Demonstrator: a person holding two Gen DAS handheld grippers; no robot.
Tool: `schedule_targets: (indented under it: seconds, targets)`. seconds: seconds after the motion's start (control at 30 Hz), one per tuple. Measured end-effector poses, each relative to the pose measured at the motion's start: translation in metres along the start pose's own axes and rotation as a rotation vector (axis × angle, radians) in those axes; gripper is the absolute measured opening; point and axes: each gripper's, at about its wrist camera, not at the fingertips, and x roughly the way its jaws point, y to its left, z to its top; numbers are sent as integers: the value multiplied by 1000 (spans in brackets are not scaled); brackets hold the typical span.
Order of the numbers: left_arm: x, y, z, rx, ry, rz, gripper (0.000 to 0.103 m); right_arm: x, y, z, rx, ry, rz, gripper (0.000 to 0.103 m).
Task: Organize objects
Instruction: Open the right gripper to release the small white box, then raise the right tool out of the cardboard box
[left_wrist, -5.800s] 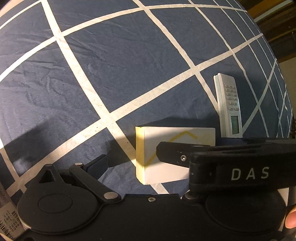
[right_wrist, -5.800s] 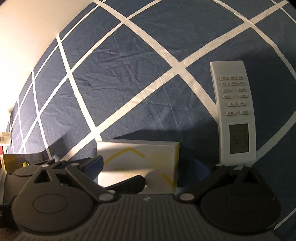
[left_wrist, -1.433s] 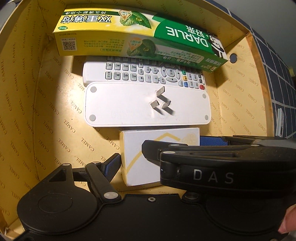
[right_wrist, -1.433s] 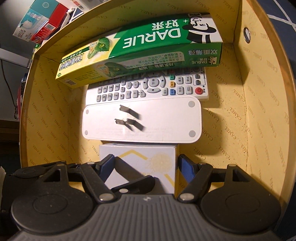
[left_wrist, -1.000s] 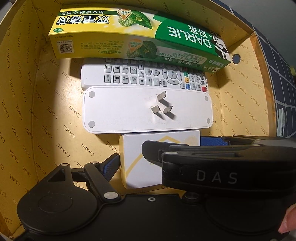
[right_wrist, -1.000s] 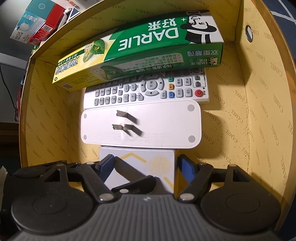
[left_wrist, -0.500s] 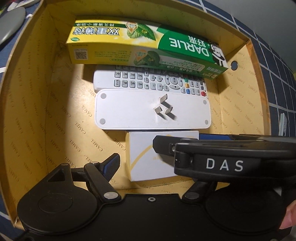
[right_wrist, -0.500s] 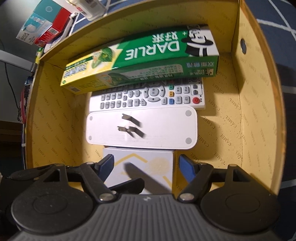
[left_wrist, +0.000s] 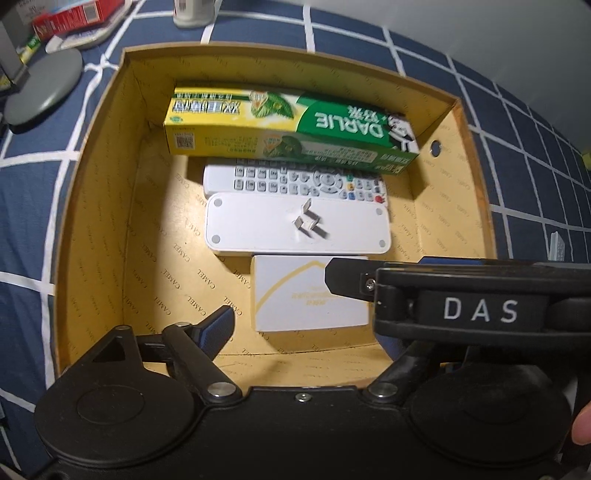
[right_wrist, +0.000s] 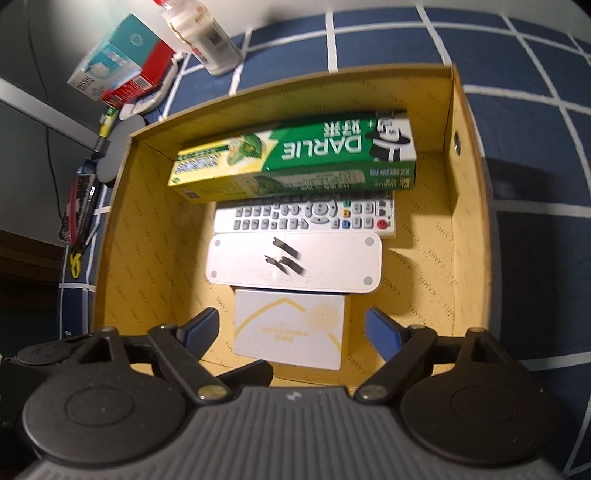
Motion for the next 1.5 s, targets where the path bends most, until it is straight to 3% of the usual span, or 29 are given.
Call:
schedule_targets:
  seconds: [0.43,1.03,1.27,1.5]
  targets:
    - [-35,-23,-18,-7,-85,60,96,-50,-10,-9,-23,-93,-25,103]
    - [-53,-54,-45,22,-148,90,103,-99,-42,-42,-53,-160,-88,103]
    - [-47,-93,-53,37,-176,106,103,-116,-78,-52,-107,-160,-82,103]
    - [-31,-152,-60,20,-176,122,103,-140,-142,-52,-150,-142,-101,103]
